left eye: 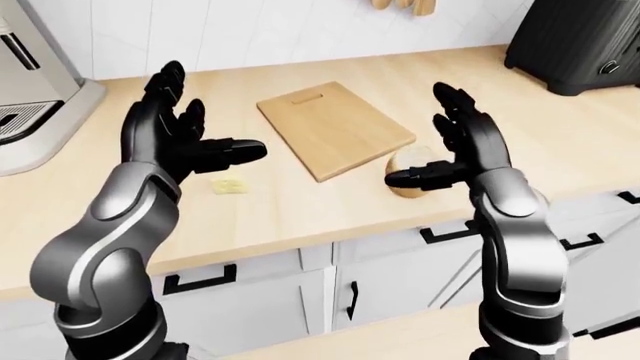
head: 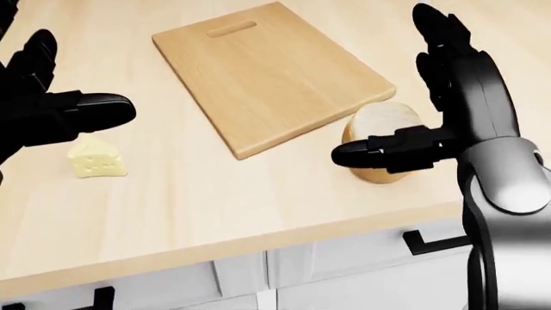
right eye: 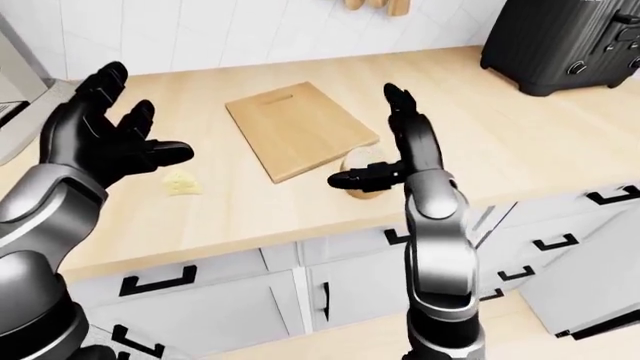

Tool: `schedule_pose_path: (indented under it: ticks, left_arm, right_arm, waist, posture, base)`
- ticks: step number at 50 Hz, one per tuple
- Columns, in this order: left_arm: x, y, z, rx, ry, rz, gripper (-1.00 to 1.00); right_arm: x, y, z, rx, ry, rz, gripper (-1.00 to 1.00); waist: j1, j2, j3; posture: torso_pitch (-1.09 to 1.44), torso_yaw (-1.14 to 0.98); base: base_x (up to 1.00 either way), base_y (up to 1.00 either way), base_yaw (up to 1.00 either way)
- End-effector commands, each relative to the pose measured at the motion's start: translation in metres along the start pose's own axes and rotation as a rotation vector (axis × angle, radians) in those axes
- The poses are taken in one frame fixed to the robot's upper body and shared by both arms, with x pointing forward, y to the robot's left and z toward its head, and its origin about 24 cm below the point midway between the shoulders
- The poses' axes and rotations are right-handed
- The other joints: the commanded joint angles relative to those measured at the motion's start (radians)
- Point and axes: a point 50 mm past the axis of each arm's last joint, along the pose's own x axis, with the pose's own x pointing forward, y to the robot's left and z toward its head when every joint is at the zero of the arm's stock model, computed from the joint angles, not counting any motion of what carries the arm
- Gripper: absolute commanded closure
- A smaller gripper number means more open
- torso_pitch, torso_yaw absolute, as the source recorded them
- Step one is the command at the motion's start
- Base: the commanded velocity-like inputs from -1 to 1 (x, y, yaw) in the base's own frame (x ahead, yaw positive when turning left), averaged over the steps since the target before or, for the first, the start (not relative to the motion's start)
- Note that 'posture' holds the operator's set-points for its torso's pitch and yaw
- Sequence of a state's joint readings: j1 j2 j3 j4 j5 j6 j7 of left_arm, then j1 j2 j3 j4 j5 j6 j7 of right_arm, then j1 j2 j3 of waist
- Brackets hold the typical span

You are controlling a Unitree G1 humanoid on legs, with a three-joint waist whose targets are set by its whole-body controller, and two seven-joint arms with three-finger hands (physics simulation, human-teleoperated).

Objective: Place the bread and cheese on the cutting board.

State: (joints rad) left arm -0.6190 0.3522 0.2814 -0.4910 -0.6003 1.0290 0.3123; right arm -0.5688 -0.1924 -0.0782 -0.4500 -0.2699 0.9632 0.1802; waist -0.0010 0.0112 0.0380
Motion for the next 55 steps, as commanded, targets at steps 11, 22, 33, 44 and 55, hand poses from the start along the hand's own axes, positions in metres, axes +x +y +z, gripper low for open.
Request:
schedule_pose_path:
  ticks: [11, 22, 33, 44, 55]
  left_arm:
    - [-0.002, -0.002, 0.018, -0.001, -0.084, -0.007, -1.00]
    - [-0.004, -0.001, 0.022, -0.005, -0.087, -0.003, -1.00]
    - [-0.002, -0.002, 0.018, -0.003, -0.081, -0.005, -1.00]
    - [-0.001, -0.001, 0.015, -0.004, -0.081, -0.005, -1.00]
    - [-0.002, 0.000, 0.019, -0.006, -0.085, 0.000, -1.00]
  right_arm:
    - [-0.001, -0.002, 0.014, -0.022, -0.083, -0.023, -0.76]
    - [0.006, 0.005, 0.001, -0.046, -0.049, -0.006, -0.76]
    - [0.012, -0.001, -0.008, -0.048, -0.027, -0.023, -0.75]
    - [0.014, -0.002, -0.012, -0.072, -0.004, -0.017, -0.75]
    - [0.012, 0.005, -0.019, -0.066, 0.025, 0.011, -0.07]
  waist:
    - [0.000, 0.002, -0.027]
    - [-0.002, 0.004, -0.030]
    - [-0.001, 0.003, -0.030]
    - [-0.002, 0.000, -0.030]
    - [-0.002, 0.002, -0.029]
  posture:
    - [0.00, 0.00]
    - [0.00, 0.00]
    - [0.00, 0.00]
    - [0.00, 0.00]
    - [0.00, 0.00]
  base:
    - [0.00, 0.00, 0.00]
    - [0.00, 0.00, 0.00]
    - [0.00, 0.00, 0.00]
    - [0.00, 0.00, 0.00]
    - [0.00, 0.00, 0.00]
